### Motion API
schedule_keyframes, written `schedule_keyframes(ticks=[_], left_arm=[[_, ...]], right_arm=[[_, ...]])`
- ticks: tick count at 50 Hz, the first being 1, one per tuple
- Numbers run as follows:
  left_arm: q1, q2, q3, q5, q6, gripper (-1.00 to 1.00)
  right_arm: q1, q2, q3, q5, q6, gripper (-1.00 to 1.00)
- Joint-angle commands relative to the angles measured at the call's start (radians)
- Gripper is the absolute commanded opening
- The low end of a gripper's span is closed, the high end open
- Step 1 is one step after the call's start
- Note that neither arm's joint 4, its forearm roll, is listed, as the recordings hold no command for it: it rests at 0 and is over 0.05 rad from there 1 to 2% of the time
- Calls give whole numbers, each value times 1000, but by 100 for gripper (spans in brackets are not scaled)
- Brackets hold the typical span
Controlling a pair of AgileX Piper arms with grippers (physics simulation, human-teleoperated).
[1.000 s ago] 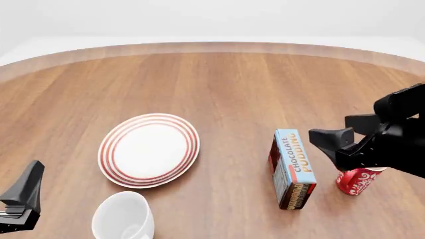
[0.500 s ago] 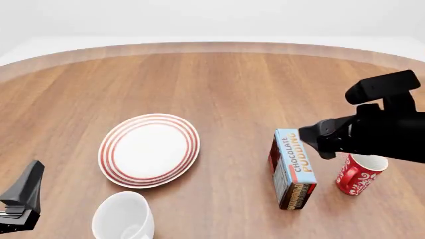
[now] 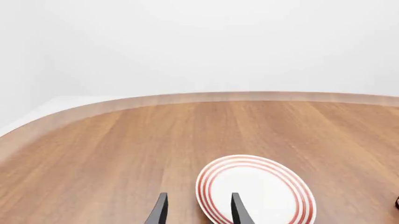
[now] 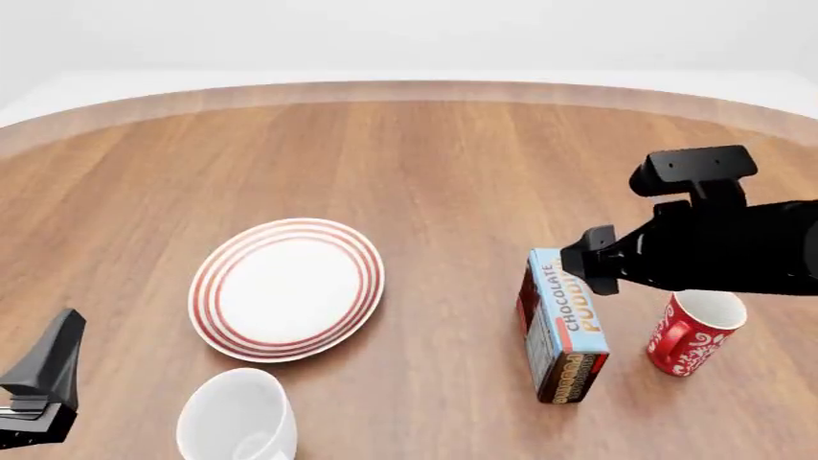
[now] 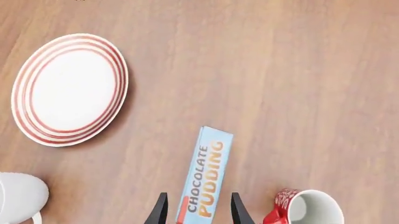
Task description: Pick up the white mug and put it on the plate, and put the chocolate pudding to the right of the plate.
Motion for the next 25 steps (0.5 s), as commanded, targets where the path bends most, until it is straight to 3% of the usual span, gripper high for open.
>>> schedule_keyframes(ticks=[1, 3, 25], left_arm=[[0, 0, 0, 0, 0, 100], [0, 0, 0, 0, 0, 100], [0, 0, 0, 0, 0, 100]], right_arm=[[-4, 54, -7, -17, 56, 100], [2, 67, -3, -25, 78, 100], [-22, 175, -27, -41, 23, 100]])
